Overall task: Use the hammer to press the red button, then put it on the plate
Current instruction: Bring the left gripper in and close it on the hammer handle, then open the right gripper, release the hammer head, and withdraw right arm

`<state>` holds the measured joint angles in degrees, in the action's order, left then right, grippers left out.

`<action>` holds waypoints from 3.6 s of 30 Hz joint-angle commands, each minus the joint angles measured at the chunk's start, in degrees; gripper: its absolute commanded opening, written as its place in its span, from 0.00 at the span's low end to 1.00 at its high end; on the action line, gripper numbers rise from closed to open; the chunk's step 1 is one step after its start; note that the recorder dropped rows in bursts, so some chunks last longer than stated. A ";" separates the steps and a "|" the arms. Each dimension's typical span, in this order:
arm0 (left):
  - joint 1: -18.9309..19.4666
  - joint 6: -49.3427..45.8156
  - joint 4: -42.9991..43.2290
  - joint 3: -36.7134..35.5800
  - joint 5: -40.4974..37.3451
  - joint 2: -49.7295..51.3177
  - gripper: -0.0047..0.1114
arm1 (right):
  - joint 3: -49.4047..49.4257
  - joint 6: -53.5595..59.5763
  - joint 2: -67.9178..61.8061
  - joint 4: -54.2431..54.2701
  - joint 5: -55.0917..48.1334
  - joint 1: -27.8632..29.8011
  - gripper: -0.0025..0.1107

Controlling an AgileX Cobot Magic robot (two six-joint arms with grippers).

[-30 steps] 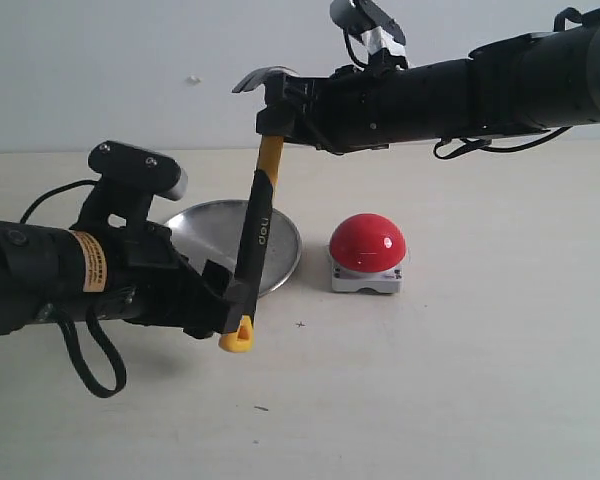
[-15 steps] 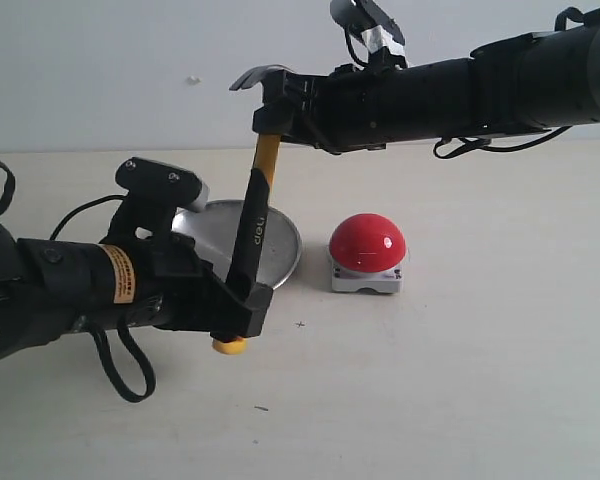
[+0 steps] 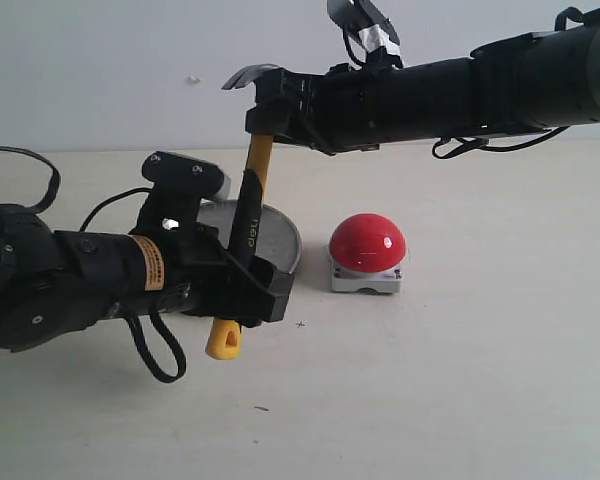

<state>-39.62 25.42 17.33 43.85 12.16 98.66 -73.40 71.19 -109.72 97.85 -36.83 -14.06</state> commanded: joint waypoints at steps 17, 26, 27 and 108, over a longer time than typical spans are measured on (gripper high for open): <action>-0.41 0.31 0.02 0.93 4.45 3.83 0.58 | -1.01 0.16 0.88 2.10 -2.37 0.04 0.02; -0.29 0.31 0.02 1.67 4.76 3.83 0.31 | -1.01 0.16 0.88 2.10 -2.48 0.04 0.02; -0.29 0.10 0.02 1.67 4.73 3.83 0.27 | -1.01 0.16 0.88 2.10 -2.48 0.04 0.02; -0.29 -2.53 -0.40 1.67 1.00 0.30 0.04 | 25.65 -41.30 36.14 -54.48 22.41 0.04 0.26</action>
<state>-39.60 22.92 17.36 44.92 8.62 100.16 -53.84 29.05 -80.07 43.71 -19.93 -13.96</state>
